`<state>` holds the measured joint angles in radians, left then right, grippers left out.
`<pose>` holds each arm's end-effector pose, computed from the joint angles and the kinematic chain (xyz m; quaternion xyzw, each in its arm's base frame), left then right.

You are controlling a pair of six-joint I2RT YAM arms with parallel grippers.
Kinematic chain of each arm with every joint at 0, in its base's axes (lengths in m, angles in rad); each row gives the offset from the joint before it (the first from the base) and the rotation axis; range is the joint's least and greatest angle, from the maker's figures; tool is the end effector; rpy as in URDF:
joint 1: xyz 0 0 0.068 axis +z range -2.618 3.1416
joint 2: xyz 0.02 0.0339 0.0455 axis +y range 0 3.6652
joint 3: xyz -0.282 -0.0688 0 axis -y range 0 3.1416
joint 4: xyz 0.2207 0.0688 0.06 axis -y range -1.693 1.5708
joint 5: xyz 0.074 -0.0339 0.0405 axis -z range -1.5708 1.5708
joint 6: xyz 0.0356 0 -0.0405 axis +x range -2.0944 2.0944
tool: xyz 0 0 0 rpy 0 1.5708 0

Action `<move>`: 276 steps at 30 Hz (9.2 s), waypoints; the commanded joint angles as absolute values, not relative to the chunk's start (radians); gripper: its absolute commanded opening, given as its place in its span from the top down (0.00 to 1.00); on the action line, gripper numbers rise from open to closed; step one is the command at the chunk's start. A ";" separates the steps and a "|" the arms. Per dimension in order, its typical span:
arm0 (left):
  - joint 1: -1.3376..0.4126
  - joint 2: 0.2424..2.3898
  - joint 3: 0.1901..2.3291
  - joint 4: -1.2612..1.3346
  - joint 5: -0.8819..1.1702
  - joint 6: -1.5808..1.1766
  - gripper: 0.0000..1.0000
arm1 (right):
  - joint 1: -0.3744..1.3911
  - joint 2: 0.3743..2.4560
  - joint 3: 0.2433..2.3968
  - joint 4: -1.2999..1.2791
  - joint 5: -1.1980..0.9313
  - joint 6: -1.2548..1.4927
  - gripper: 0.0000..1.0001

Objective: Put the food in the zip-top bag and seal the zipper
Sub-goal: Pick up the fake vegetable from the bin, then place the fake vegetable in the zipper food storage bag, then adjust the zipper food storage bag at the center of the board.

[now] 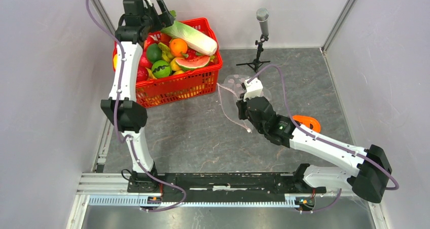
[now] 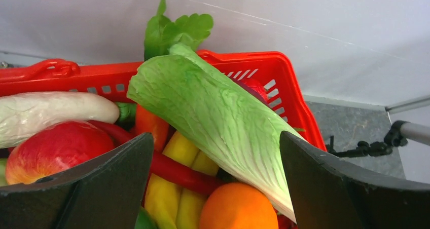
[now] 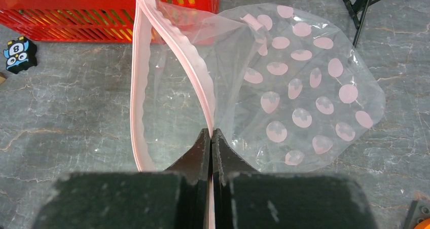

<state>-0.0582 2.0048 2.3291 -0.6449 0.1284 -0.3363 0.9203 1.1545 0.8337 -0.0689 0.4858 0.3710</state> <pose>0.4314 -0.0297 0.4621 -0.0750 0.8066 -0.1655 0.5625 0.1537 0.1745 0.3187 -0.0898 0.8124 0.1656 0.5519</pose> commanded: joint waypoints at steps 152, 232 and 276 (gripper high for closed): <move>-1.008 1.409 1.065 0.986 -0.998 0.467 0.98 | 0.819 1.095 0.887 0.111 0.346 0.702 1.00; -0.660 1.091 0.837 0.021 0.319 -0.565 0.13 | 0.521 0.934 0.733 0.439 -0.213 0.770 1.00; -0.693 1.240 0.828 0.517 0.293 -0.498 0.98 | 0.604 0.991 0.778 0.582 -0.267 0.950 1.00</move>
<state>-0.6872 1.2938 0.9142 0.1692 0.3756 -0.5049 0.5995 0.9962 0.7055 0.3340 -0.1646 0.7876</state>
